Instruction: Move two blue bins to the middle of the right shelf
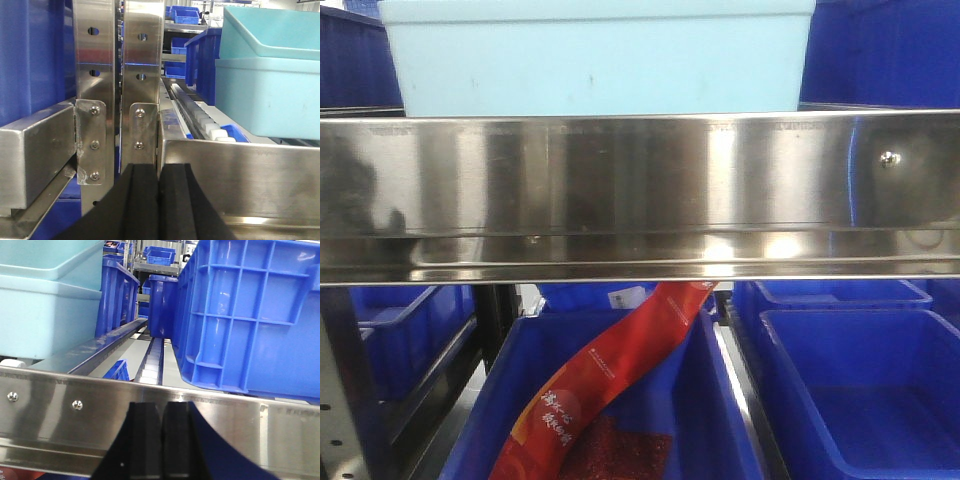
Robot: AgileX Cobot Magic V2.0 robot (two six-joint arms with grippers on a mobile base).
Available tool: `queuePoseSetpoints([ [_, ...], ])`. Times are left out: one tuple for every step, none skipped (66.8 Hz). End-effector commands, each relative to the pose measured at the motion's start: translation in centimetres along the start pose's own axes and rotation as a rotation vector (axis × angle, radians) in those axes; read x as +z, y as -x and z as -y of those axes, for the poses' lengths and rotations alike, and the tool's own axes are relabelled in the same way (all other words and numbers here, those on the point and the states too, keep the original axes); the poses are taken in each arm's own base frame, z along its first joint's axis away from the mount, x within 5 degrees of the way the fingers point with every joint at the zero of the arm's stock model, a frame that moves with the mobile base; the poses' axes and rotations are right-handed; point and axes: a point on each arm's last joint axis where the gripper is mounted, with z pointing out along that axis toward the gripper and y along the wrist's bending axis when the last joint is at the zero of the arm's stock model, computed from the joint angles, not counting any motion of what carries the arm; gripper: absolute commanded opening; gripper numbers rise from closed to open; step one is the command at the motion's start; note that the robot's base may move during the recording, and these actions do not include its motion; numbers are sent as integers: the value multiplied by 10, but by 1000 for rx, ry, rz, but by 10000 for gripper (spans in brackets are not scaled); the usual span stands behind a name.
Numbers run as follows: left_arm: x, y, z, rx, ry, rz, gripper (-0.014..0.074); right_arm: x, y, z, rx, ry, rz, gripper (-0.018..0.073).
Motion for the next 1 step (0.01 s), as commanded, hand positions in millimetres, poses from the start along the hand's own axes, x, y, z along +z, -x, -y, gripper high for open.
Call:
queuePoseSetpoints([
  [-1,2,0,1,3,20,-111,0,1,0,-7,-6,22,-167],
])
